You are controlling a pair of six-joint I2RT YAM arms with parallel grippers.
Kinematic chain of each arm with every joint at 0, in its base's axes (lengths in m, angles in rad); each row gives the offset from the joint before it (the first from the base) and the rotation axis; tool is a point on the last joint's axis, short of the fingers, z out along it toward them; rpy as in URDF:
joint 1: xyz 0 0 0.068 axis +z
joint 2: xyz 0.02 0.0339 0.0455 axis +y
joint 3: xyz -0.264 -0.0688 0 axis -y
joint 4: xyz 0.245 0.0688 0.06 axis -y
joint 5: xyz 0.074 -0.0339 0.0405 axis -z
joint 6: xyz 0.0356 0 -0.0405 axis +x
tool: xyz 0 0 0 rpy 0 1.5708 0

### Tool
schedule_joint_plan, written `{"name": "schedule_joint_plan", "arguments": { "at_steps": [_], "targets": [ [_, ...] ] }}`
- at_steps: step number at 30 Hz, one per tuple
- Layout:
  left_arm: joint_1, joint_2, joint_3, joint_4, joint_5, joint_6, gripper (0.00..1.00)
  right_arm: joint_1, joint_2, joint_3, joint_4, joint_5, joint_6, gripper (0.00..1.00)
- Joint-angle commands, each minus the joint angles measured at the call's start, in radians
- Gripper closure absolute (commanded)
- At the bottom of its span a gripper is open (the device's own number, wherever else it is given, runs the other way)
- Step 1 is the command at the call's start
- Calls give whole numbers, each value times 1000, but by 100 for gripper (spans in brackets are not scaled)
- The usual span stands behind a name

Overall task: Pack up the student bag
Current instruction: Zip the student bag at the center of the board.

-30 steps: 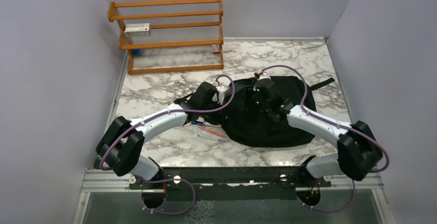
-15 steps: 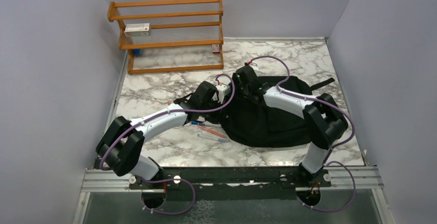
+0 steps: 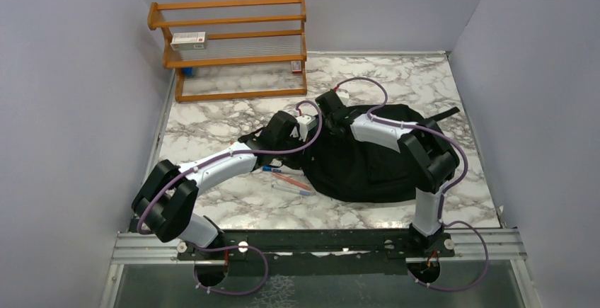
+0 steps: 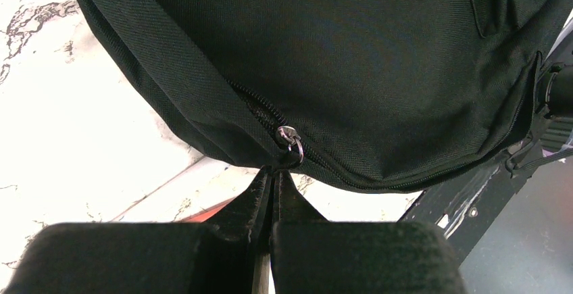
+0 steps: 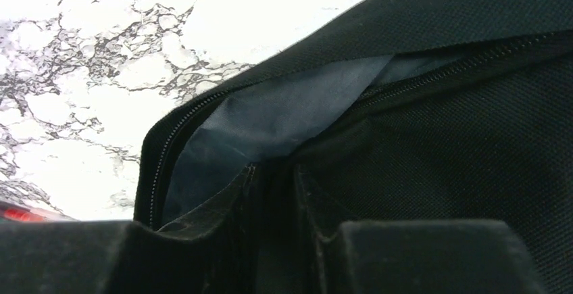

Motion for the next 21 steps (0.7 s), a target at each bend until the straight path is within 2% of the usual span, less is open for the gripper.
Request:
{"name": "schedule_joint_plan", "arguments": {
  "at_steps": [1,2,5,15,21],
  "targets": [
    [5,-1,21,18,22,13,100,3,-61,-45,18,14,-8,78],
    [4,2,22,17,23,14,100,3,-81,-57,27,10,-11,81],
    [4,11,28,17,26,17,100,3,-143,-85,34,13,-15,98],
    [5,23,35,18,25,25,100,3,-332,-123,16,58,-53,99],
    [4,29,30,20,29,27,100,3,-447,-171,47,-30,-73,99]
  ]
}}
